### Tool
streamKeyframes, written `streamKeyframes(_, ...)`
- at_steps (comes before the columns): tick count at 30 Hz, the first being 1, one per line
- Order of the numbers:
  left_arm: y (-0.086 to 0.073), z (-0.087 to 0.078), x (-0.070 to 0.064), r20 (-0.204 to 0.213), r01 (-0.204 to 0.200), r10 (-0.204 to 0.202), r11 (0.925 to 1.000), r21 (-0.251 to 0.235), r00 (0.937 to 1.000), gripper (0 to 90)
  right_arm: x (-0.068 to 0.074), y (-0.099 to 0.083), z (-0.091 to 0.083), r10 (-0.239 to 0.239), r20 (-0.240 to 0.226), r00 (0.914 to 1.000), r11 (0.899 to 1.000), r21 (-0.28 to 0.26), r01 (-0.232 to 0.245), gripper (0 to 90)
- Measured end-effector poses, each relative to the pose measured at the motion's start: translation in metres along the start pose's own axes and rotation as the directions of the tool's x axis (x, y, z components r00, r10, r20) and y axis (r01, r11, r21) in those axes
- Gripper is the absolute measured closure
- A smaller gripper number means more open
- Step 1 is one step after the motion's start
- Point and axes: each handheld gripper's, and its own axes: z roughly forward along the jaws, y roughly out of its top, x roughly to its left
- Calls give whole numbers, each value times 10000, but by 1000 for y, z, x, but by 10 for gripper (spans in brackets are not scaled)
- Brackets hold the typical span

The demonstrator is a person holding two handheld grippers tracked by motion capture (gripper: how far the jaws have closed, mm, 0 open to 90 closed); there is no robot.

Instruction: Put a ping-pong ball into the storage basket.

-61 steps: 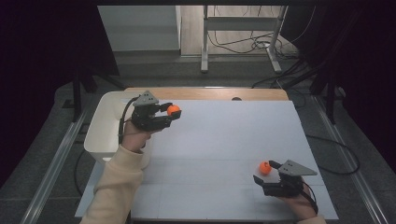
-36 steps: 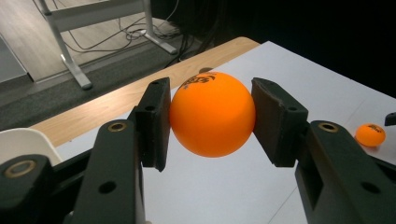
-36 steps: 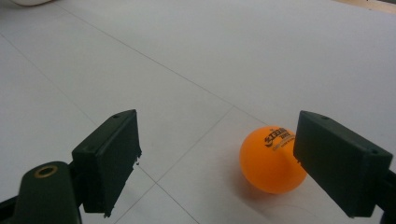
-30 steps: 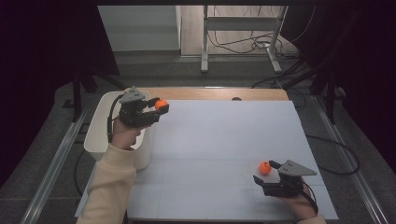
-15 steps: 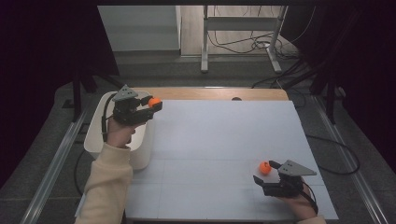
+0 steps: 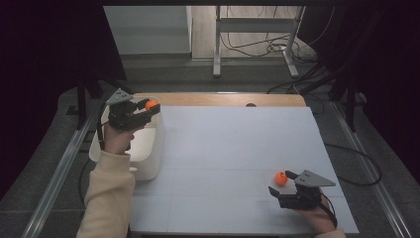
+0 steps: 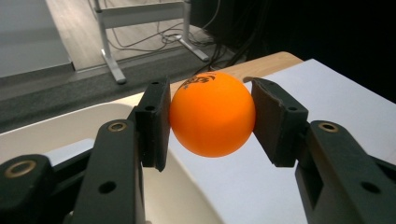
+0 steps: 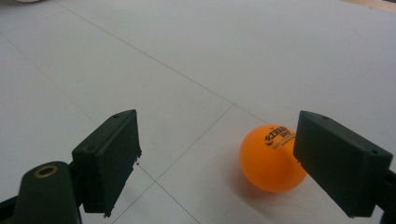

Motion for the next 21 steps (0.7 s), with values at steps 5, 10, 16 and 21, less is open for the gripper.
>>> streamKeyframes(5, -2, -3, 8, -217, 183, -184, 9998, -73, 9996, 500, 0, 0, 0, -9, -12, 10000, 10000, 25, 9, 153)
streamKeyframes(10, -3, -6, 15, -422, 322, -328, 9994, -150, 9986, 500, 0, 0, 0, 1, 1, 10000, 10000, 31, -1, 153)
streamKeyframes(16, -6, -6, 24, -803, 402, -403, 9992, -27, 9960, 500, 0, 0, 0, 3, 6, 10000, 10000, 29, -3, 153)
streamKeyframes(21, -9, -6, 32, -1078, 508, -507, 9987, -19, 9929, 500, 0, 0, 0, 3, 14, 10000, 10000, 55, -3, 153)
